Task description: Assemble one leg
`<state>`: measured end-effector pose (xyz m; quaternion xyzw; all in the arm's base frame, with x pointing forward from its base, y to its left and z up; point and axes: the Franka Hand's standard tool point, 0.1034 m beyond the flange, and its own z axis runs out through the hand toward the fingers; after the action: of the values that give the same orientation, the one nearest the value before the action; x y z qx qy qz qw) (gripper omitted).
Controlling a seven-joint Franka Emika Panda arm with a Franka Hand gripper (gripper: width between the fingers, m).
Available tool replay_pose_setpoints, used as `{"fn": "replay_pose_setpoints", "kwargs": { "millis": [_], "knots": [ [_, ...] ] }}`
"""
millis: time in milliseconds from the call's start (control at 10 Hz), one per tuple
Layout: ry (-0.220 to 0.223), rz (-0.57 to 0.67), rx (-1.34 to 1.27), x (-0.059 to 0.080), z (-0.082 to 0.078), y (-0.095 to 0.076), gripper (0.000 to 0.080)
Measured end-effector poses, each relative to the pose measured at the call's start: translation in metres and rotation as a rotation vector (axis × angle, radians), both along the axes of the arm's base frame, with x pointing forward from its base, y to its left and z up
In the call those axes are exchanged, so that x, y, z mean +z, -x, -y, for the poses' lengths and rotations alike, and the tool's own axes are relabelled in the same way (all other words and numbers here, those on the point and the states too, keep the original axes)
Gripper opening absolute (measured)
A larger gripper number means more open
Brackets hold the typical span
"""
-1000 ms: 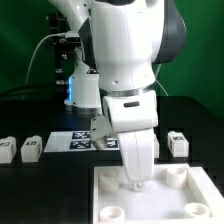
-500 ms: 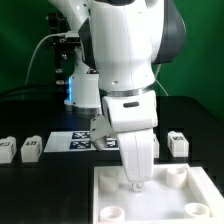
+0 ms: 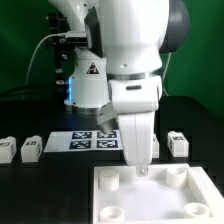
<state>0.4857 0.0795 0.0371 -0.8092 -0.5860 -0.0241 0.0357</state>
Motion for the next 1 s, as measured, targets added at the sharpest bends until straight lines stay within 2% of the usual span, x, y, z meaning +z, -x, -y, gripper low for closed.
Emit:
{"fn": "replay_pose_setpoints", "kwargs": {
  "millis": [200,300,500,700,1000],
  "knots": [
    [0.003,-0.010,-0.269,0.012,-0.022,0.004,0.0649],
    [0.002,-0.019,-0.379,0.013,-0.030,0.006,0.0649],
    [-0.004,-0.038,-0.535,0.011,-0.028,0.006,0.0649],
    [-0.013,-0.073,-0.822,0.012,-0.036,0.009,0.0649],
    [-0.029,-0.131,-1.270,0.022,-0.087,0.026,0.0649]
  ]
}}
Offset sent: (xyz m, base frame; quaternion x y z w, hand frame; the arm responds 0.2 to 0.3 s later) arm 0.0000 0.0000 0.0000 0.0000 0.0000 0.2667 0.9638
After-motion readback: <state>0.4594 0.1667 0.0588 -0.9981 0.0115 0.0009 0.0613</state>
